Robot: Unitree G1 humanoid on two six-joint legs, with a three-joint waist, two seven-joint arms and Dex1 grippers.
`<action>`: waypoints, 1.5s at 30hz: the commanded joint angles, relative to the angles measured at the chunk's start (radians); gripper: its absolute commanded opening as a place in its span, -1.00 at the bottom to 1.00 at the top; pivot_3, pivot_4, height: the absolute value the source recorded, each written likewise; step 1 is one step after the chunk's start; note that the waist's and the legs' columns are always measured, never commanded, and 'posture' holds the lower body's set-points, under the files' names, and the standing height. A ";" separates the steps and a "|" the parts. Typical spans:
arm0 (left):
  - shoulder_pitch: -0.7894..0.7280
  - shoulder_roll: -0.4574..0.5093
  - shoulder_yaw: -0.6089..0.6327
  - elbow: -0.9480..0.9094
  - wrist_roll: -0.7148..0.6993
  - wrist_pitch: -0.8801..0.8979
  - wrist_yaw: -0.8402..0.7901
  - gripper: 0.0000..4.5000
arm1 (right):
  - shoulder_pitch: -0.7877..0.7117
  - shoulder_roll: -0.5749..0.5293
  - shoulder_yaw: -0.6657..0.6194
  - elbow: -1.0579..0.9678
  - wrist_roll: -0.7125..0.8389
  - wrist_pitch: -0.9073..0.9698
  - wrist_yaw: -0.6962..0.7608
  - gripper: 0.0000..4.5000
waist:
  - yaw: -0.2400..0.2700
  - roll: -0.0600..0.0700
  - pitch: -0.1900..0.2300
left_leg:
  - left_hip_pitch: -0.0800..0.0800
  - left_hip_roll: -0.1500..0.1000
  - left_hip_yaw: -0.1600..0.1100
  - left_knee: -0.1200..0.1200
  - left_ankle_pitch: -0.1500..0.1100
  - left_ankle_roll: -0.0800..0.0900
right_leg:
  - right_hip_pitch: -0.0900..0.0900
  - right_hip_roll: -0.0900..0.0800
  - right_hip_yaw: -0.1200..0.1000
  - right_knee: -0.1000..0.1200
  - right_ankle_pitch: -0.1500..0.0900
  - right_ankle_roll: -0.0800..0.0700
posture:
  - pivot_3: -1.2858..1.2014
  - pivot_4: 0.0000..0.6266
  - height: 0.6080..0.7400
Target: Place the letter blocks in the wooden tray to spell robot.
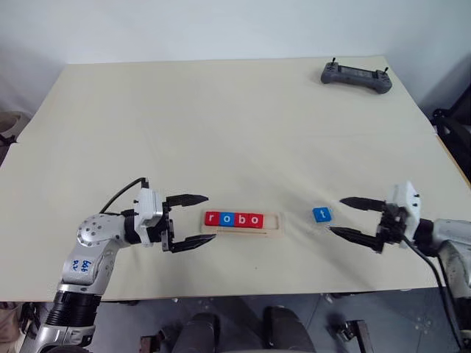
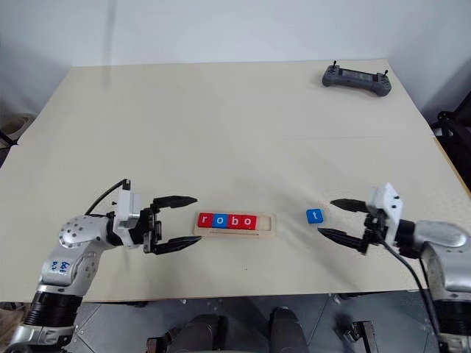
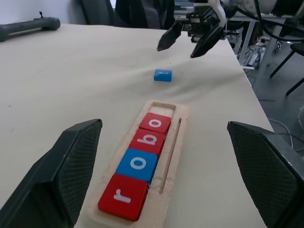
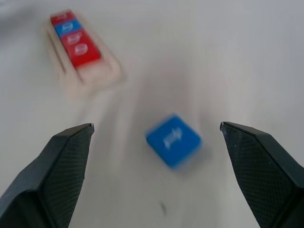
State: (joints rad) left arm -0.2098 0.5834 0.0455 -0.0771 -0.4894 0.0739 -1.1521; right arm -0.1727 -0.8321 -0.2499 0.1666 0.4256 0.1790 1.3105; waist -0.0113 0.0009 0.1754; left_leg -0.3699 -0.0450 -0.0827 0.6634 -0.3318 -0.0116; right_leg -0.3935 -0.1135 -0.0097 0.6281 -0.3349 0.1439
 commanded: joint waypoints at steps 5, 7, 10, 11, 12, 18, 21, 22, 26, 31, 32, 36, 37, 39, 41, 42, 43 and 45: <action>0.029 0.039 0.055 -0.062 -0.032 -0.001 -0.012 1.00 | -0.134 -0.072 0.031 0.320 -0.108 -0.301 0.116 0.98 | 0.006 0.000 0.000 | 0.000 0.001 0.002 0.000 0.000 0.000 | 0.000 0.000 0.000 -0.001 0.000 0.000 | 0.03 -0.52 1.00; 0.031 0.041 0.058 -0.063 -0.035 0.002 -0.011 1.00 | -0.160 -0.070 0.040 0.362 -0.114 -0.329 0.128 0.98 | 0.007 0.000 0.000 | 0.000 0.001 0.002 0.001 0.000 0.000 | 0.000 0.000 0.000 -0.001 0.000 0.000 | 0.03 -0.52 1.00; 0.037 0.046 0.065 -0.070 -0.033 0.005 -0.001 1.00 | -0.234 -0.067 0.086 0.408 -0.129 -0.335 0.179 0.98 | 0.007 0.000 0.000 | 0.000 0.001 0.002 0.001 0.000 0.000 | 0.000 0.000 0.000 -0.001 0.000 0.000 | 0.03 -0.52 1.00; 0.039 0.047 0.066 -0.072 -0.030 0.004 0.002 1.00 | -0.257 -0.067 0.102 0.414 -0.133 -0.331 0.200 0.98 | 0.008 0.000 0.000 | 0.000 0.001 0.003 0.001 0.000 0.000 | 0.000 -0.001 0.000 -0.001 0.000 0.000 | 0.03 -0.52 1.00; 0.040 0.047 0.066 -0.074 -0.028 0.003 0.004 1.00 | -0.270 -0.067 0.113 0.419 -0.134 -0.330 0.213 0.98 | 0.007 0.000 0.000 | 0.000 0.001 0.003 0.001 0.000 0.000 | 0.000 -0.001 0.000 -0.001 0.000 0.000 | 0.03 -0.52 1.00; 0.041 0.049 0.068 -0.075 -0.015 -0.008 0.008 1.00 | -0.405 -0.051 0.225 0.422 -0.170 -0.279 0.279 0.98 | 0.007 0.000 0.000 | 0.000 0.002 0.003 0.001 0.000 -0.001 | 0.000 -0.001 -0.001 -0.001 0.000 0.000 | 0.03 -0.52 1.00; 0.044 0.045 0.064 -0.082 -0.014 -0.007 0.016 1.00 | -0.445 -0.041 0.289 0.429 -0.187 -0.256 0.298 0.98 | 0.010 0.000 0.000 | 0.000 0.002 0.002 0.001 0.000 -0.001 | 0.000 -0.001 -0.001 -0.001 0.000 0.000 | 0.03 -0.52 1.00; 0.045 0.043 0.063 -0.085 -0.014 -0.007 0.019 1.00 | -0.455 -0.037 0.306 0.431 -0.188 -0.247 0.302 0.98 | 0.009 0.000 0.000 | 0.000 0.001 0.002 0.001 0.000 -0.001 | 0.000 -0.001 -0.002 -0.001 0.000 0.000 | 0.03 -0.52 1.00; 0.055 0.037 0.058 -0.102 -0.015 -0.006 0.032 1.00 | -0.493 -0.024 0.387 0.468 -0.212 -0.270 0.304 0.98 | 0.009 0.000 0.000 | 0.000 0.001 0.002 0.002 0.000 -0.001 | -0.001 -0.001 -0.002 -0.001 0.000 0.000 | 0.03 -0.52 1.00; 0.067 0.033 0.058 -0.116 -0.017 -0.005 0.045 1.00 | -0.545 -0.015 0.453 0.551 -0.233 -0.318 0.304 0.98 | 0.008 0.000 0.000 | 0.000 0.001 0.002 0.001 0.000 -0.001 | -0.001 -0.001 -0.002 -0.001 0.000 0.000 | 0.03 -0.52 1.00; 0.070 0.033 0.059 -0.119 -0.018 -0.004 0.048 1.00 | -0.550 -0.013 0.460 0.561 -0.232 -0.325 0.304 0.82 | 0.008 0.000 0.000 | 0.000 0.001 0.002 0.001 0.000 -0.001 | -0.001 -0.001 -0.002 -0.001 0.000 0.000 | 0.03 -0.52 1.00; 0.084 0.032 0.061 -0.128 -0.018 -0.006 0.054 1.00 | -0.558 -0.010 0.480 0.590 -0.231 -0.354 0.304 0.29 | 0.008 0.000 0.000 | 0.000 0.001 0.002 0.002 0.000 -0.001 | -0.001 -0.001 -0.002 -0.001 0.000 0.000 | 0.03 -0.52 1.00; 0.087 0.031 0.061 -0.131 -0.018 -0.006 0.056 1.00 | -0.561 -0.005 0.476 0.599 -0.235 -0.365 0.304 0.14 | 0.008 0.000 0.000 | 0.000 0.001 0.002 0.002 0.000 -0.001 | -0.001 -0.001 -0.002 -0.001 0.000 0.000 | 0.03 -0.52 1.00; 0.090 0.029 0.060 -0.134 -0.019 -0.007 0.058 1.00 | -0.562 0.004 0.470 0.603 -0.229 -0.376 0.304 -0.18 | 0.008 0.000 0.000 | 0.000 0.001 0.002 0.002 0.000 -0.001 | -0.001 -0.001 -0.002 -0.001 0.000 0.000 | 0.03 -0.52 1.00; 0.091 0.027 0.059 -0.136 -0.020 -0.007 0.058 1.00 | -0.558 0.009 0.465 0.583 -0.211 -0.368 0.304 -0.35 | 0.008 0.000 0.000 | 0.000 0.002 0.002 0.002 0.000 -0.001 | -0.001 -0.001 -0.002 -0.001 0.000 0.000 | 0.03 -0.52 1.00; 0.090 0.027 0.057 -0.137 -0.020 -0.009 0.054 1.00 | -0.549 0.000 0.473 0.539 -0.172 -0.336 0.304 -0.35 | 0.007 0.000 0.000 | 0.000 0.002 0.002 0.002 0.000 -0.001 | -0.001 -0.001 -0.002 0.000 0.000 0.000 | 0.03 -0.52 1.00; 0.089 0.027 0.056 -0.137 -0.022 -0.011 0.050 1.00 | -0.542 -0.004 0.470 0.496 -0.141 -0.305 0.304 -0.35 | 0.007 0.000 0.000 | 0.000 0.002 0.002 0.002 0.000 -0.001 | -0.001 -0.001 -0.002 -0.001 0.000 0.000 | 0.03 -0.52 1.00; 0.086 0.025 0.056 -0.135 -0.025 -0.016 0.042 1.00 | -0.524 -0.004 0.450 0.394 -0.095 -0.233 0.304 -0.35 | 0.008 0.000 0.000 | 0.000 0.002 0.002 0.002 0.000 -0.001 | -0.001 -0.001 -0.002 0.000 0.000 0.000 | 0.03 -0.52 1.00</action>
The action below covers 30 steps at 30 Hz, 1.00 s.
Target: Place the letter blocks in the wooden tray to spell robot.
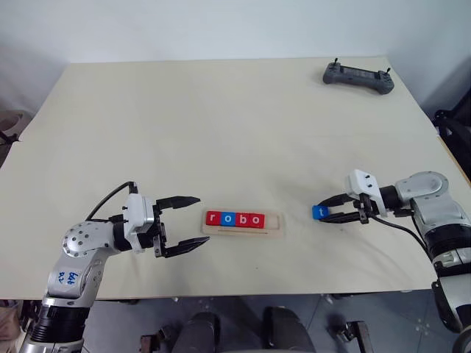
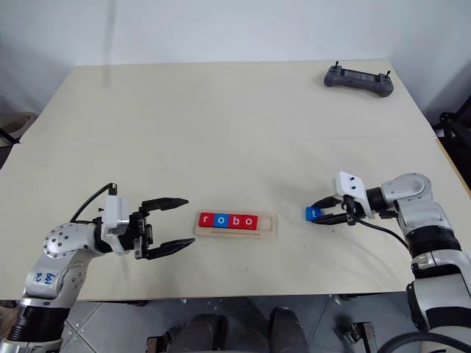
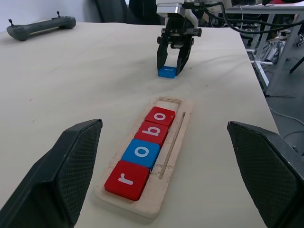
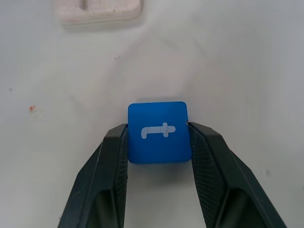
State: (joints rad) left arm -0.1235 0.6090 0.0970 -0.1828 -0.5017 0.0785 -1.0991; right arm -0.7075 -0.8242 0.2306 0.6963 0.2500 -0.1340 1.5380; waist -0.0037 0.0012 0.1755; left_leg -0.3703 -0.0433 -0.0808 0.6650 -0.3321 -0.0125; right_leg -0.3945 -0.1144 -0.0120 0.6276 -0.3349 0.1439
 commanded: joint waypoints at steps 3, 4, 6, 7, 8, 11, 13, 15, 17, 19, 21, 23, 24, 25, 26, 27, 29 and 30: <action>-0.007 0.000 0.002 -0.025 -0.016 -0.024 -0.023 1.00 | 0.066 -0.021 -0.049 -0.363 0.138 0.239 0.043 -0.35 | 0.001 0.000 0.000 | 0.000 0.001 0.000 0.000 0.000 0.000 | 0.000 0.000 0.000 0.000 0.000 0.000 | 0.03 -0.52 1.00; -0.009 0.000 0.001 -0.024 -0.017 -0.024 -0.027 1.00 | 0.084 -0.026 -0.044 -0.437 0.141 0.303 0.009 -0.35 | 0.002 0.000 0.000 | 0.000 0.001 -0.001 0.000 -0.001 -0.001 | 0.000 0.000 0.000 0.000 0.000 0.000 | 0.03 -0.52 1.00; -0.014 -0.001 -0.002 -0.022 -0.017 -0.022 -0.030 1.00 | 0.116 -0.031 -0.034 -0.570 0.146 0.420 -0.051 -0.35 | 0.003 0.000 0.000 | 0.000 0.001 -0.001 0.001 -0.001 -0.001 | 0.000 0.000 -0.001 0.000 0.000 0.000 | 0.03 -0.52 1.00; -0.016 -0.003 -0.005 -0.020 -0.016 -0.022 -0.031 1.00 | 0.137 -0.032 -0.024 -0.642 0.149 0.458 -0.063 -0.35 | 0.004 0.000 0.000 | -0.001 0.001 -0.002 0.001 -0.001 -0.001 | 0.000 0.000 -0.001 0.000 0.000 0.000 | 0.03 -0.52 1.00; -0.019 -0.004 -0.008 -0.019 -0.015 -0.022 -0.032 1.00 | 0.155 -0.029 -0.018 -0.697 0.149 0.484 -0.074 -0.35 | 0.005 0.000 0.000 | -0.001 0.001 -0.002 0.001 -0.001 -0.001 | 0.000 0.000 -0.001 0.000 0.000 0.000 | 0.03 -0.52 1.00; -0.028 -0.009 -0.015 -0.012 -0.012 -0.019 -0.033 1.00 | 0.177 0.021 -0.008 -0.792 0.144 0.590 -0.171 -0.35 | 0.006 0.000 0.000 | -0.001 0.000 -0.002 0.001 -0.001 -0.001 | 0.000 0.000 -0.001 0.000 0.000 0.000 | 0.03 -0.52 1.00; -0.032 -0.012 -0.020 -0.010 -0.010 -0.016 -0.033 1.00 | 0.180 0.050 0.009 -0.804 0.102 0.631 -0.242 -0.35 | 0.005 0.000 0.000 | -0.001 0.000 -0.002 0.001 -0.001 -0.001 | 0.000 0.000 -0.001 0.000 0.000 0.000 | 0.03 -0.52 1.00; -0.034 -0.013 -0.024 -0.011 -0.010 -0.015 -0.032 1.00 | 0.180 0.079 0.022 -0.800 0.067 0.646 -0.296 -0.35 | 0.005 0.000 0.000 | -0.001 0.000 -0.002 0.001 -0.001 -0.001 | 0.000 0.000 -0.001 0.000 0.000 0.000 | 0.03 -0.52 1.00; -0.034 -0.012 -0.025 -0.013 -0.012 -0.014 -0.030 1.00 | 0.176 0.097 0.030 -0.788 0.044 0.648 -0.331 -0.35 | 0.004 0.000 0.000 | -0.001 0.000 -0.003 0.001 -0.001 -0.001 | 0.000 0.000 -0.001 0.000 0.000 0.000 | 0.03 -0.52 1.00; -0.033 -0.011 -0.025 -0.014 -0.012 -0.013 -0.028 1.00 | 0.170 0.103 0.034 -0.778 0.025 0.640 -0.344 -0.35 | 0.004 0.000 0.000 | -0.001 0.000 -0.002 0.001 -0.001 -0.001 | 0.000 0.000 -0.001 0.000 0.000 0.000 | 0.03 -0.52 1.00; -0.030 -0.010 -0.023 -0.017 -0.012 -0.012 -0.026 1.00 | 0.161 0.104 0.044 -0.758 -0.001 0.620 -0.350 -0.35 | 0.004 0.000 0.000 | -0.001 0.000 -0.002 0.001 -0.001 -0.001 | 0.000 0.000 -0.001 0.000 0.000 0.000 | 0.03 -0.52 1.00; -0.028 -0.010 -0.021 -0.018 -0.012 -0.011 -0.023 1.00 | 0.151 0.110 0.051 -0.736 -0.026 0.597 -0.355 -0.35 | 0.003 0.000 0.000 | -0.001 0.000 -0.002 0.001 -0.001 -0.001 | 0.000 0.000 -0.001 0.000 0.000 0.000 | 0.03 -0.52 1.00; -0.027 -0.010 -0.021 -0.019 -0.012 -0.011 -0.022 1.00 | 0.148 0.113 0.052 -0.730 -0.031 0.593 -0.355 -0.35 | 0.003 0.000 0.000 | -0.001 0.000 -0.002 0.001 -0.001 -0.001 | 0.000 0.000 -0.001 0.000 0.000 0.000 | 0.03 -0.52 1.00; -0.027 -0.011 -0.021 -0.020 -0.012 -0.011 -0.020 1.00 | 0.147 0.117 0.052 -0.726 -0.034 0.590 -0.352 -0.35 | 0.002 0.000 0.000 | -0.001 0.000 -0.002 0.001 -0.001 -0.001 | -0.001 0.000 -0.001 0.000 0.000 0.000 | 0.03 -0.52 1.00; -0.026 -0.011 -0.021 -0.021 -0.012 -0.011 -0.019 1.00 | 0.144 0.120 0.053 -0.721 -0.039 0.588 -0.351 -0.35 | 0.002 0.000 0.000 | -0.001 0.000 -0.002 0.001 -0.001 -0.001 | -0.001 0.000 -0.001 0.000 0.000 0.000 | 0.03 -0.52 1.00; -0.026 -0.012 -0.021 -0.021 -0.012 -0.011 -0.018 1.00 | 0.142 0.123 0.053 -0.718 -0.043 0.586 -0.350 -0.35 | 0.002 0.000 0.000 | -0.001 0.000 -0.002 0.001 -0.001 -0.001 | -0.001 0.000 -0.001 0.000 0.000 0.000 | 0.03 -0.52 1.00; -0.026 -0.012 -0.021 -0.021 -0.012 -0.011 -0.015 1.00 | 0.136 0.126 0.056 -0.716 -0.047 0.587 -0.340 -0.35 | 0.002 0.000 0.000 | -0.001 0.000 -0.002 0.001 -0.001 -0.001 | -0.001 0.000 -0.001 0.000 0.000 0.000 | 0.03 -0.52 1.00; -0.026 -0.012 -0.021 -0.021 -0.012 -0.011 -0.013 1.00 | 0.135 0.127 0.056 -0.716 -0.047 0.588 -0.337 -0.35 | 0.002 0.000 0.000 | -0.001 0.000 -0.002 0.001 -0.001 -0.001 | -0.001 0.001 -0.001 0.000 0.000 0.000 | 0.03 -0.52 1.00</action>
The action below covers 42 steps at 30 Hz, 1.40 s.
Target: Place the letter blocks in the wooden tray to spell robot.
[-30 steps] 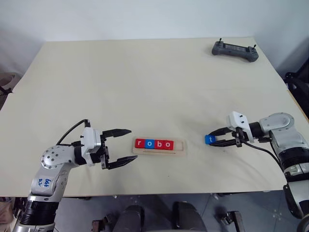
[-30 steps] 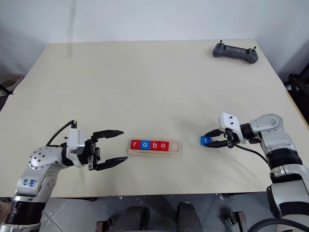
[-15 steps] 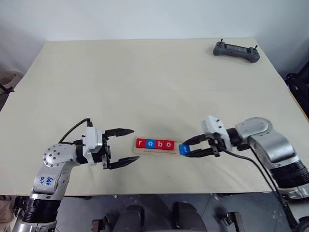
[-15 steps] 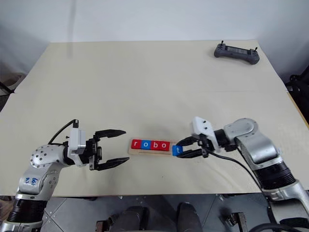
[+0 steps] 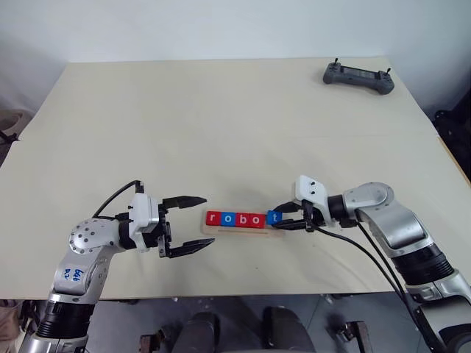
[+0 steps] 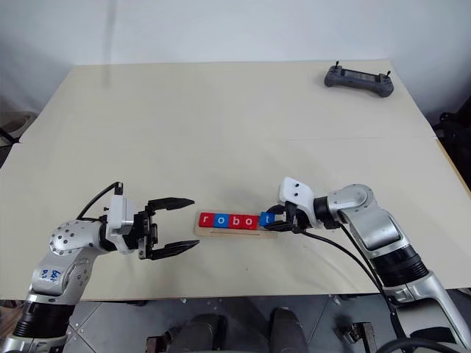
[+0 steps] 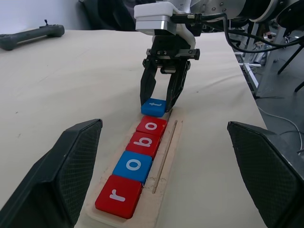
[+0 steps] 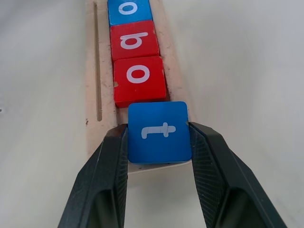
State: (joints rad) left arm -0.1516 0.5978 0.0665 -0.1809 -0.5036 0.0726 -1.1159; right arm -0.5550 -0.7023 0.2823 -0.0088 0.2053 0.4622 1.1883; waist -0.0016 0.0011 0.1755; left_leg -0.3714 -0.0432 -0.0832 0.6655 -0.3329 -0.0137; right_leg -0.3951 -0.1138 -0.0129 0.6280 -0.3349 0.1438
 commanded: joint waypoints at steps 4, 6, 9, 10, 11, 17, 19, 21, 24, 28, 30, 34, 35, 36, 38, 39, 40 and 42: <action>0.007 0.000 0.011 -0.026 -0.009 -0.005 0.008 1.00 | -0.014 0.009 0.001 -0.038 0.022 0.017 0.038 -0.35 | 0.000 0.000 0.000 | 0.000 0.000 0.000 0.000 0.000 0.000 | 0.000 0.000 0.000 0.000 0.000 0.000 | 0.03 -0.52 1.00; 0.009 0.000 0.011 -0.027 -0.009 -0.006 0.009 1.00 | -0.009 0.007 0.000 -0.054 0.028 0.028 0.046 -0.01 | 0.000 0.000 0.000 | 0.000 0.000 0.000 0.000 0.000 0.000 | 0.000 0.000 0.000 0.000 0.000 0.000 | 0.03 -0.52 1.00; 0.009 0.000 0.010 -0.027 -0.009 -0.007 0.011 1.00 | -0.003 0.003 -0.001 -0.066 0.029 0.035 0.052 0.43 | 0.000 0.000 0.000 | 0.000 0.000 0.000 0.000 0.000 0.000 | 0.000 0.000 0.000 0.000 0.000 0.000 | 0.03 -0.52 1.00; 0.009 0.000 0.010 -0.026 -0.009 -0.007 0.011 1.00 | -0.002 0.004 -0.002 -0.066 0.027 0.035 0.051 0.57 | 0.000 0.000 0.000 | 0.000 0.000 0.000 0.000 0.000 0.000 | 0.000 0.000 0.000 0.000 0.000 0.000 | 0.03 -0.52 1.00; 0.007 0.000 0.009 -0.025 -0.009 -0.008 0.011 1.00 | -0.003 0.006 -0.006 -0.065 0.027 0.034 0.048 0.75 | 0.000 0.000 0.000 | 0.000 0.000 0.000 0.000 0.000 0.000 | 0.000 0.000 0.000 0.000 0.000 0.000 | 0.03 -0.52 1.00; 0.004 -0.001 0.007 -0.023 -0.008 -0.008 0.012 1.00 | 0.004 -0.009 -0.081 -0.064 0.083 0.003 0.071 0.98 | 0.000 0.000 0.000 | 0.000 0.000 0.000 0.000 0.000 0.000 | 0.000 0.000 0.000 0.000 0.000 0.000 | 0.03 -0.52 1.00; 0.007 0.000 0.008 -0.024 -0.008 -0.008 0.012 1.00 | 0.025 -0.037 -0.109 -0.061 0.100 -0.008 0.097 0.90 | 0.002 0.000 0.000 | 0.000 0.000 0.000 0.000 0.000 0.000 | 0.000 0.000 0.000 0.000 0.000 0.000 | 0.03 -0.52 1.00; 0.008 0.000 0.009 -0.024 -0.008 -0.008 0.012 1.00 | 0.043 -0.060 -0.132 -0.050 0.112 -0.016 0.112 0.71 | 0.004 0.000 0.000 | 0.000 -0.001 -0.001 0.000 0.000 0.000 | 0.001 0.000 -0.001 0.000 0.000 0.000 | 0.03 -0.52 1.00; 0.012 0.001 0.012 -0.022 -0.008 -0.009 0.011 1.00 | 0.059 -0.073 -0.157 -0.013 0.106 -0.038 0.096 0.26 | 0.002 0.000 0.000 | 0.000 -0.001 -0.001 0.000 0.000 0.000 | 0.001 -0.001 0.000 0.000 0.000 0.000 | 0.03 -0.52 1.00; 0.022 0.011 0.028 -0.018 -0.010 -0.010 0.011 1.00 | 0.086 -0.070 -0.207 0.033 0.109 -0.106 0.081 -0.36 | -0.001 0.000 0.000 | 0.000 0.000 0.000 -0.001 0.000 0.000 | 0.000 0.000 0.000 0.000 0.000 0.000 | 0.03 -0.52 1.00; 0.039 0.024 0.051 -0.019 -0.015 -0.005 0.016 1.00 | 0.110 -0.055 -0.265 0.051 0.136 -0.157 0.068 -0.52 | 0.000 0.000 0.000 | 0.000 0.000 0.000 -0.001 0.000 0.000 | 0.000 0.000 0.000 0.000 0.000 0.000 | 0.03 -0.52 1.00; 0.093 0.050 0.120 -0.035 -0.044 0.034 0.041 1.00 | 0.189 -0.084 -0.345 0.038 0.162 -0.206 0.073 -0.43 | 0.001 0.000 0.000 | 0.000 0.000 0.000 -0.001 0.000 0.000 | 0.000 0.000 0.000 0.000 0.000 0.000 | 0.03 -0.52 1.00; 0.109 0.057 0.140 -0.040 -0.047 0.039 0.048 1.00 | 0.213 -0.095 -0.366 0.019 0.184 -0.183 0.077 -0.33 | 0.001 0.000 0.000 | 0.000 0.000 0.000 -0.001 0.000 0.000 | 0.001 0.000 0.000 0.000 0.000 0.000 | 0.03 -0.52 1.00; 0.128 0.067 0.162 -0.044 -0.048 0.040 0.049 1.00 | 0.243 -0.107 -0.392 -0.013 0.214 -0.163 0.088 -0.25 | 0.002 0.000 0.000 | 0.000 0.000 0.000 -0.001 0.000 0.000 | 0.001 0.000 0.000 0.000 0.000 0.000 | 0.03 -0.52 1.00; 0.163 0.089 0.201 -0.043 -0.044 0.034 0.042 1.00 | 0.307 -0.118 -0.430 -0.068 0.233 -0.208 0.102 0.05 | 0.003 0.000 0.000 | 0.000 0.000 0.000 -0.001 0.000 0.000 | 0.001 -0.001 0.000 -0.001 0.000 0.000 | 0.03 -0.52 1.00; 0.173 0.097 0.216 -0.038 -0.038 0.030 0.044 1.00 | 0.335 -0.116 -0.446 -0.086 0.235 -0.245 0.109 0.20 | 0.003 0.000 0.000 | 0.000 0.000 0.000 -0.001 0.000 0.000 | 0.001 -0.001 0.000 -0.001 0.000 0.000 | 0.03 -0.52 1.00; 0.182 0.109 0.232 -0.029 -0.038 0.025 0.037 1.00 | 0.366 -0.099 -0.471 -0.095 0.232 -0.302 0.097 0.41 | 0.003 0.000 0.000 | 0.000 0.000 0.000 -0.001 0.000 0.000 | 0.001 -0.001 0.000 -0.001 0.000 0.000 | 0.03 -0.52 1.00; 0.187 0.124 0.256 -0.010 -0.043 0.022 0.024 1.00 | 0.416 -0.079 -0.500 -0.098 0.234 -0.375 0.099 0.65 | 0.004 0.000 0.000 | 0.001 0.000 0.000 -0.001 0.000 0.000 | 0.002 -0.001 0.000 -0.001 0.000 0.000 | 0.03 -0.52 1.00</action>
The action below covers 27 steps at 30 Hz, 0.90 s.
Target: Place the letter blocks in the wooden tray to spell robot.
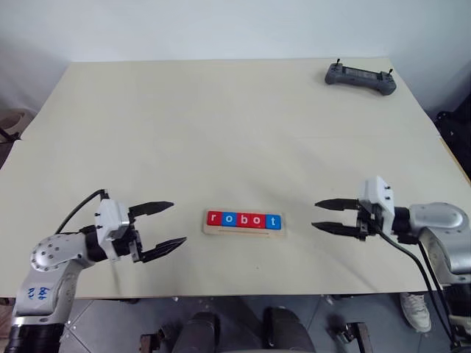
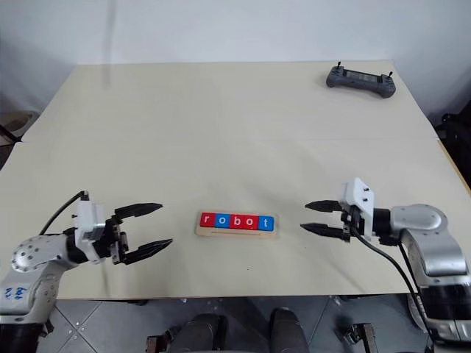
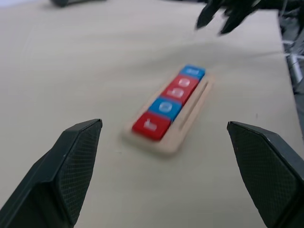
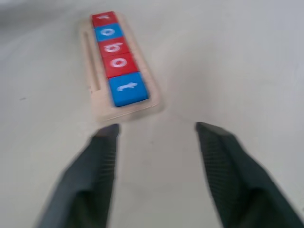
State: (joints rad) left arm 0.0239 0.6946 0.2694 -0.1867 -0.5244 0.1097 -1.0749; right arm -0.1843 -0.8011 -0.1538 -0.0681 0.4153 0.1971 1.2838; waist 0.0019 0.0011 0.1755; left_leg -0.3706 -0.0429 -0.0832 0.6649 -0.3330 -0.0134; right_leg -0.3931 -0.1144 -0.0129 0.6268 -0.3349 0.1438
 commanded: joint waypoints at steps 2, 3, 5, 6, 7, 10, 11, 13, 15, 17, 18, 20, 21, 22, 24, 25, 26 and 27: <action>0.010 0.039 0.068 0.029 -0.016 -0.032 -0.035 1.00 | 0.090 0.024 -0.077 -0.038 0.077 -0.146 0.079 0.94 | 0.001 0.000 0.000 | 0.000 0.000 0.000 0.000 0.000 0.000 | 0.000 0.000 0.000 0.000 0.000 0.000 | 0.03 -0.52 1.00; 0.008 0.041 0.071 0.040 -0.015 -0.037 -0.041 1.00 | 0.103 0.030 -0.083 -0.038 0.101 -0.161 0.102 0.99 | 0.001 0.000 0.000 | 0.000 0.000 0.000 0.000 0.000 0.000 | 0.000 0.000 0.000 0.000 0.000 0.000 | 0.03 -0.52 1.00; 0.004 0.042 0.068 0.053 -0.007 -0.053 -0.052 1.00 | 0.122 0.012 -0.072 -0.038 0.106 -0.136 0.110 0.99 | -0.001 0.000 0.000 | 0.001 0.000 0.000 -0.001 0.000 0.000 | 0.000 0.000 0.000 0.000 0.000 0.000 | 0.03 -0.52 1.00; 0.005 0.044 0.063 0.056 -0.004 -0.059 -0.064 1.00 | 0.119 0.019 -0.073 -0.041 0.118 -0.131 0.102 0.99 | -0.001 0.000 0.000 | 0.001 0.000 0.000 -0.001 0.000 0.000 | 0.000 0.000 0.000 0.000 0.000 0.000 | 0.03 -0.52 1.00; 0.006 0.043 0.059 0.058 0.005 -0.075 -0.068 1.00 | 0.122 0.013 -0.070 -0.051 0.129 -0.105 0.097 0.99 | -0.003 0.000 0.000 | 0.001 0.000 0.000 -0.001 0.000 0.000 | 0.001 0.000 0.000 0.000 0.000 0.000 | 0.03 -0.52 1.00; 0.013 0.039 0.053 0.055 0.021 -0.096 -0.070 1.00 | 0.116 0.027 -0.071 -0.055 0.134 -0.144 0.102 0.99 | -0.003 0.000 0.000 | 0.001 0.001 0.000 -0.001 0.000 0.000 | 0.000 0.000 0.000 0.000 0.000 0.000 | 0.03 -0.52 1.00; 0.016 0.039 0.053 0.054 0.026 -0.100 -0.067 1.00 | 0.114 0.029 -0.069 -0.052 0.131 -0.159 0.104 0.99 | -0.003 0.000 0.000 | 0.001 0.001 0.000 -0.001 0.000 0.000 | 0.000 0.000 0.000 0.000 0.000 0.000 | 0.03 -0.52 1.00; 0.021 0.037 0.050 0.049 0.038 -0.108 -0.056 1.00 | 0.109 0.026 -0.063 -0.051 0.139 -0.141 0.096 0.99 | -0.002 0.000 0.000 | 0.001 0.001 0.000 -0.001 0.000 0.000 | 0.000 0.000 0.000 0.000 0.000 0.000 | 0.03 -0.52 1.00; 0.026 0.034 0.048 0.041 0.046 -0.098 -0.033 1.00 | 0.100 0.030 -0.059 -0.049 0.145 -0.127 0.086 0.99 | -0.002 0.000 0.000 | 0.001 0.001 0.000 -0.001 0.000 0.000 | 0.000 0.000 0.000 0.000 0.000 0.000 | 0.03 -0.52 1.00; 0.030 0.029 0.045 0.030 0.062 -0.097 -0.006 1.00 | 0.092 0.036 -0.048 -0.044 0.139 -0.131 0.081 0.99 | -0.002 0.000 0.000 | 0.001 0.001 0.000 -0.001 0.000 0.000 | 0.000 0.000 0.000 0.000 0.000 0.000 | 0.03 -0.52 1.00; 0.030 0.027 0.044 0.027 0.067 -0.098 0.002 1.00 | 0.090 0.037 -0.046 -0.041 0.138 -0.133 0.081 0.99 | -0.002 0.000 0.000 | 0.001 0.001 0.000 -0.001 0.000 0.000 | 0.000 0.000 0.000 0.000 0.000 0.000 | 0.03 -0.52 1.00; 0.024 0.014 0.043 0.013 0.050 -0.090 0.015 1.00 | 0.083 0.033 -0.041 -0.038 0.143 -0.113 0.079 0.99 | -0.001 0.000 0.000 | 0.001 0.001 0.000 -0.001 0.000 0.000 | 0.000 0.000 0.000 0.000 0.000 0.000 | 0.03 -0.52 1.00; 0.022 0.012 0.041 0.009 0.044 -0.086 0.017 1.00 | 0.079 0.033 -0.039 -0.035 0.143 -0.109 0.077 0.99 | 0.000 0.000 0.000 | 0.001 0.001 0.000 -0.001 0.000 0.000 | 0.000 0.000 0.000 0.000 0.000 0.000 | 0.03 -0.52 1.00; 0.019 0.011 0.039 0.008 0.042 -0.085 0.017 1.00 | 0.070 0.035 -0.039 -0.030 0.141 -0.111 0.073 0.99 | 0.000 0.000 0.000 | 0.001 0.001 0.000 -0.001 0.000 0.000 | 0.000 0.000 0.000 0.000 0.000 0.000 | 0.03 -0.52 1.00; 0.018 0.012 0.035 0.009 0.053 -0.088 0.025 1.00 | 0.055 0.042 -0.039 -0.020 0.133 -0.125 0.066 0.99 | -0.001 0.000 0.000 | 0.001 0.001 0.000 -0.001 0.000 0.000 | 0.000 0.000 0.001 0.000 0.000 0.000 | 0.03 -0.52 1.00; 0.017 0.013 0.033 0.009 0.058 -0.087 0.031 1.00 | 0.051 0.042 -0.038 -0.017 0.132 -0.127 0.064 0.99 | -0.001 0.000 0.000 | 0.001 0.001 0.000 -0.001 0.000 0.000 | 0.000 0.000 0.001 0.000 0.000 0.000 | 0.03 -0.52 1.00; 0.017 0.013 0.030 0.011 0.068 -0.092 0.039 1.00 | 0.050 0.043 -0.036 -0.015 0.130 -0.129 0.064 0.99 | -0.001 0.000 0.000 | 0.001 0.001 0.000 -0.001 0.000 0.000 | 0.000 0.000 0.000 0.000 0.000 0.000 | 0.03 -0.52 1.00; 0.016 0.013 0.025 0.013 0.080 -0.098 0.048 1.00 | 0.049 0.043 -0.035 -0.011 0.129 -0.129 0.063 0.99 | -0.001 0.000 0.000 | 0.001 0.001 0.000 -0.001 0.000 0.000 | 0.000 0.000 0.001 0.000 0.000 0.000 | 0.03 -0.52 1.00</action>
State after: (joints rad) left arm 0.0449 0.7064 0.2941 -0.1500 -0.4587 0.0245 -1.0417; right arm -0.1300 -0.7617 -0.1780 -0.0731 0.5366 0.0840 1.3503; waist 0.0007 0.0011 0.1755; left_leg -0.3697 -0.0420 -0.0831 0.6643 -0.3334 -0.0136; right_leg -0.3929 -0.1148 -0.0124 0.6267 -0.3349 0.1437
